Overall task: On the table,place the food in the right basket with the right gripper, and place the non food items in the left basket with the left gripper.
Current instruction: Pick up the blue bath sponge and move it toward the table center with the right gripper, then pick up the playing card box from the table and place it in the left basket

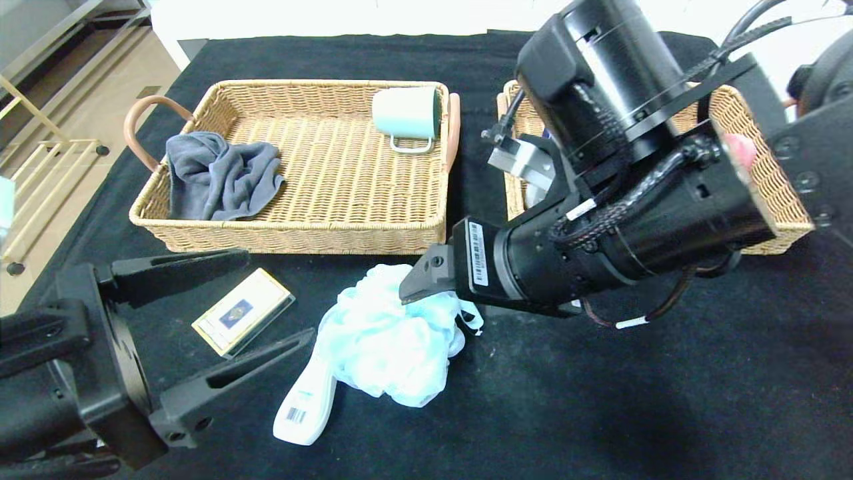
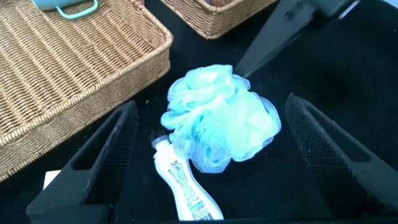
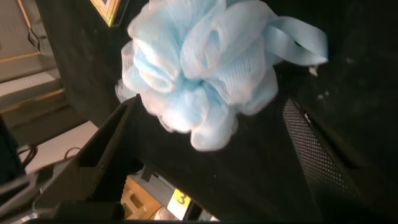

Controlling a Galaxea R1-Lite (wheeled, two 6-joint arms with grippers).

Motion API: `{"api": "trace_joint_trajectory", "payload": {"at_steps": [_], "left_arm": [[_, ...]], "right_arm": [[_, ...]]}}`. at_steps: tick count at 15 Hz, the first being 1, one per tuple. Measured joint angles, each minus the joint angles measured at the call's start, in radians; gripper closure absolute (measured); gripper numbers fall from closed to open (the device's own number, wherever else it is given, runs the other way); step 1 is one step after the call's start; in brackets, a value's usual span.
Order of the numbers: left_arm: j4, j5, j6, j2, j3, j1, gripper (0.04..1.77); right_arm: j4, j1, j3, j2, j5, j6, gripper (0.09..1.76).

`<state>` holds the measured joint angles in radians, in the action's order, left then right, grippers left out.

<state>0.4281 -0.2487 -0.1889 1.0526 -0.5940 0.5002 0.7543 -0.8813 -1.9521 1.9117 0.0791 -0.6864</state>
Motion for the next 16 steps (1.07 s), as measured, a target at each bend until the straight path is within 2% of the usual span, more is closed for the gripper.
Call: {"api": "trace_joint_trajectory", "payload": {"at_steps": [2,4,8,11,13,15,16], "left_arm": [[0.0,0.001,0.001,0.005,0.003,0.0,0.09],[0.0,0.001,0.0,0.014,0.006,0.0,0.09],[0.0,0.004,0.003,0.029,0.006,0.0,0.09],[-0.001,0.019,0.006,0.036,0.006,-0.011,0.09],[-0.004,0.064,0.003,0.042,0.001,-0.034,0.09],[-0.067,0.091,0.003,0.046,-0.023,-0.041,0.09],[-0.112,0.099,0.005,0.045,-0.041,-0.042,0.09]], "right_arm": [[0.037,0.004,0.019,-0.048,0.001,0.009,0.19],[0.044,0.017,0.092,-0.11,0.002,0.054,0.18],[-0.012,0.082,0.366,-0.265,0.016,0.235,0.16],[-0.236,0.146,0.654,-0.379,0.029,0.385,0.16],[-0.431,0.199,0.839,-0.446,0.058,0.489,0.15],[-0.608,0.27,0.993,-0.51,0.136,0.597,0.15],[-0.655,0.294,1.039,-0.535,0.163,0.634,0.15]]}}
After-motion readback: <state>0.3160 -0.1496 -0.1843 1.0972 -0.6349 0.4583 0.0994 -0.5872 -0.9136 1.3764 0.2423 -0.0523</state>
